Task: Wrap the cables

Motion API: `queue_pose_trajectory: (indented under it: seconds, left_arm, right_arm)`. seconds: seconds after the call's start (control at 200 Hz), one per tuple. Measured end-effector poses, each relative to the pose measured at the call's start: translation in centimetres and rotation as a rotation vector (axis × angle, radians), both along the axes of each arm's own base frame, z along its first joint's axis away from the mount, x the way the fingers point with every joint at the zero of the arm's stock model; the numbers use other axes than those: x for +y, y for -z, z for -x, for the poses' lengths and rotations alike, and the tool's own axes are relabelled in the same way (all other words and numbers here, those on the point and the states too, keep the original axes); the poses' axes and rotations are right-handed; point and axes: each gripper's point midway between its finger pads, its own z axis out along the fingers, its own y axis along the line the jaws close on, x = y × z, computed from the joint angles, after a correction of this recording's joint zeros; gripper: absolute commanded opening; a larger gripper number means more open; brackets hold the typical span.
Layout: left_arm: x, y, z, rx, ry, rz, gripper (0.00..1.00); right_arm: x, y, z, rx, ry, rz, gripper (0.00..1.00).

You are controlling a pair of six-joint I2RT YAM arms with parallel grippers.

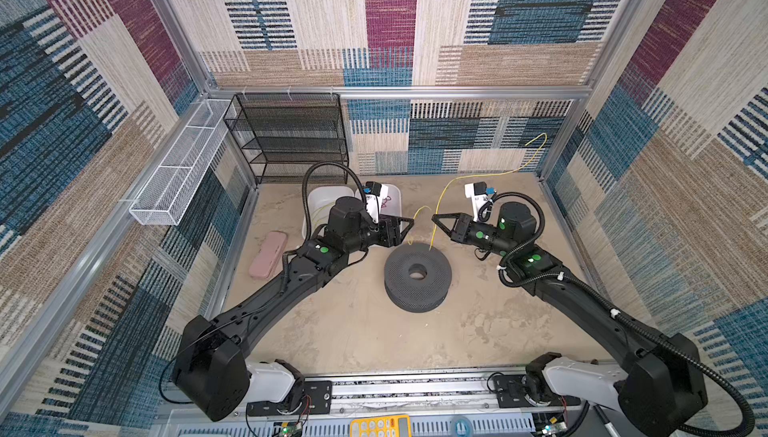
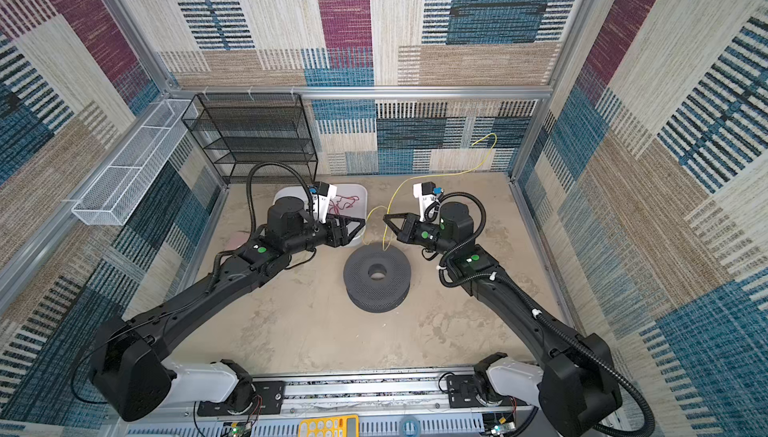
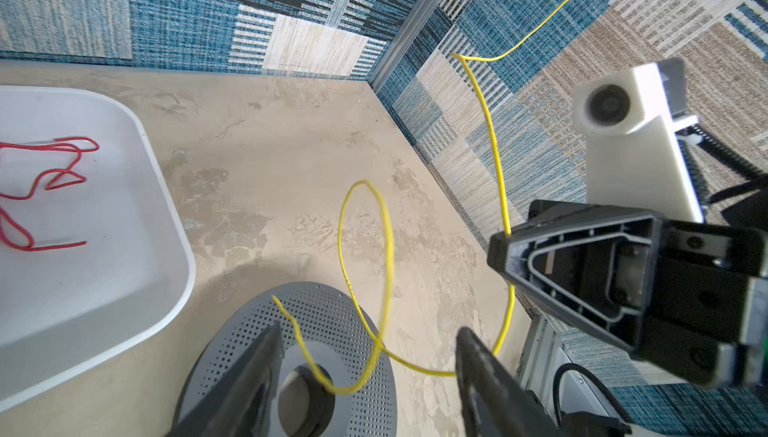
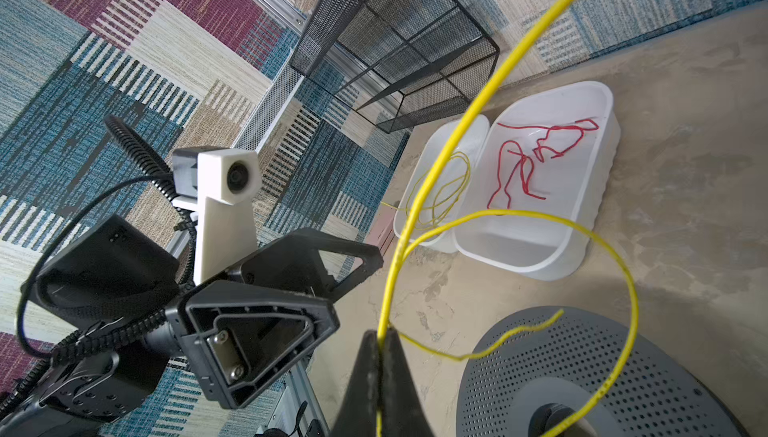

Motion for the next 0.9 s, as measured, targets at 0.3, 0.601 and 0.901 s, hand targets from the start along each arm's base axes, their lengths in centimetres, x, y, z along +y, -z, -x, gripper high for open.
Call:
queue_pose_trajectory:
  seconds: [0.3,0.601,0.901]
  left_arm:
    - [-2.0,0.7,0.0,0.036,0.091,0.030,0.40]
    - [-2.6,1.3,0.8,0.051,0.139,0.032,0.28]
    - [-2.4,2.4,0.9,0.060,0.137,0.013,0.08]
  right_arm:
    - [-0.1,0.2,0.1,0.003,-0.001,0.008,0.00]
    - [0.0,0.4,0.0,0.007,-0.002,0.016,0.00]
    - [0.0,0.2,-0.1,0.002,-0.002,0.025,0.00]
